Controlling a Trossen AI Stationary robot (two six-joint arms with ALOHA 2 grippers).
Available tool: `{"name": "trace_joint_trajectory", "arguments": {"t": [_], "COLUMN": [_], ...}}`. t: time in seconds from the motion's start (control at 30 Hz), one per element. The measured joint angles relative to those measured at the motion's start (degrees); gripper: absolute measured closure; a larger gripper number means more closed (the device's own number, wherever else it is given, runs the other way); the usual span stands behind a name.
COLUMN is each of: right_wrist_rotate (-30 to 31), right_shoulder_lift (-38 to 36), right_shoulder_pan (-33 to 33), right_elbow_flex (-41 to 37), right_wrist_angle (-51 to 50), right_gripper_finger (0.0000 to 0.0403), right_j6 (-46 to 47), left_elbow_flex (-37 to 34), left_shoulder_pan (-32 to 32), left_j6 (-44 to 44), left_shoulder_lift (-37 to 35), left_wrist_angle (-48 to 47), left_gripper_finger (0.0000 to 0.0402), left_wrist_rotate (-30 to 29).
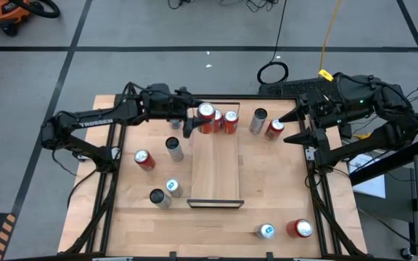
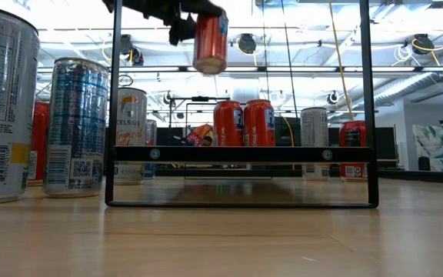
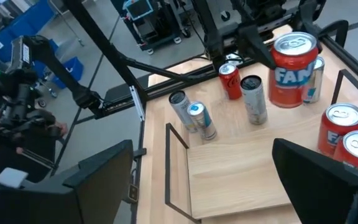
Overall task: Place canned beverage on shelf
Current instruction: Put the orange soda can on the shelf aligned with the other orange soda can
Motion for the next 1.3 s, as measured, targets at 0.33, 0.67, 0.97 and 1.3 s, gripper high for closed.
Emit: {"name": "trace_joint_trajectory", "arguments": {"t": [0.33,0.67,0.97,1.3], "right_wrist_rotate": [2.8,9.0,9.1,9.1], "right_shoulder_lift": [0.7,3.9,7.8,9.6], "right_shoulder_pan": [0.0,0.0,0.0,0.0], "right_elbow_flex": [0.0,0.0,0.0,0.0], "right_wrist_angle": [0.5,4.8,9.4,9.5], "right_gripper_finger": [0.0041,0.0041,0.0041,0.0041], "right_j6": [1.5,1.5,1.5,2.8], "left_elbow_flex": [-14.1,-16.4,-16.4,-16.4], "left_shoulder_pan": [5.3,6.0,5.2,5.0], "left_j6": [-0.3,0.3,2.9,4.7], "left_shoulder_lift": [0.0,0.0,0.0,0.0], "left_wrist_angle": [15.9,18.5,15.7,10.3], "left_gripper_finger": [0.0114,0.0114,0.0114,0.0114], "left_wrist_rotate": [2.5,3.7,3.4,4.0]}}
